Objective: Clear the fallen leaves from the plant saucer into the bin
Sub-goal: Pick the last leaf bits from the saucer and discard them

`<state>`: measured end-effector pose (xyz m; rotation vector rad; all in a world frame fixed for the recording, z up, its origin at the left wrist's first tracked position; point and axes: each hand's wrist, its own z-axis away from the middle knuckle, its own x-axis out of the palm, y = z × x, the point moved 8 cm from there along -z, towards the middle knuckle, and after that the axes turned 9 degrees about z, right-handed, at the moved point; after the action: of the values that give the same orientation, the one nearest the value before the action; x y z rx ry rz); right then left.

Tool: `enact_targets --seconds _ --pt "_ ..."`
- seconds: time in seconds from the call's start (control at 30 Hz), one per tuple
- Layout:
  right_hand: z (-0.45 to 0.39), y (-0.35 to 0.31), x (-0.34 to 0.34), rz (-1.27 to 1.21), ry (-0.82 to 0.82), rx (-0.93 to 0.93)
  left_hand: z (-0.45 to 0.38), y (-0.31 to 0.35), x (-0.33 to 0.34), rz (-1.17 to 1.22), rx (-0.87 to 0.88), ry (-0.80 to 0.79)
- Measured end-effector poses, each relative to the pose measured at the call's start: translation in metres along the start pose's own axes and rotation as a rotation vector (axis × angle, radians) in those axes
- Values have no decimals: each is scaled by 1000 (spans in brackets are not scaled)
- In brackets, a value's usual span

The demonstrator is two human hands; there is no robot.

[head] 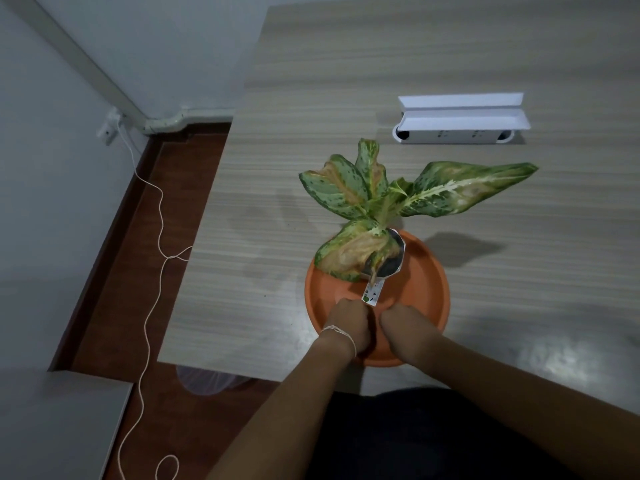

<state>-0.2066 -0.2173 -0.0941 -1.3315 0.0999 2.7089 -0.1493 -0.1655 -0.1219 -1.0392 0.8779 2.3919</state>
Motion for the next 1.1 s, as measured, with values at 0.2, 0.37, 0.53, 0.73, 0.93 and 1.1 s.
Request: enact_targets --seconds 0.2,0.37,0.53,0.73,0.93,1.1 --pt "-10 23 10 -572 -94 176 -1 -9 2 103 -130 -50" --pt "-5 51 19 -1552 -292 337 22 -27 0 1196 -507 -266" --pt "3 84 30 -1897 -323 430 44 -45 -25 1525 -559 -246" --pt "13 64 29 -2104 -363 369 66 -55 -26 1675 -532 -149" --pt "7 -1 7 -2076 -484 237 102 -90 -36 1888 -522 137" --pt "-6 -86 -24 -1959 -509 127 157 -161 -50 2040 -525 521"
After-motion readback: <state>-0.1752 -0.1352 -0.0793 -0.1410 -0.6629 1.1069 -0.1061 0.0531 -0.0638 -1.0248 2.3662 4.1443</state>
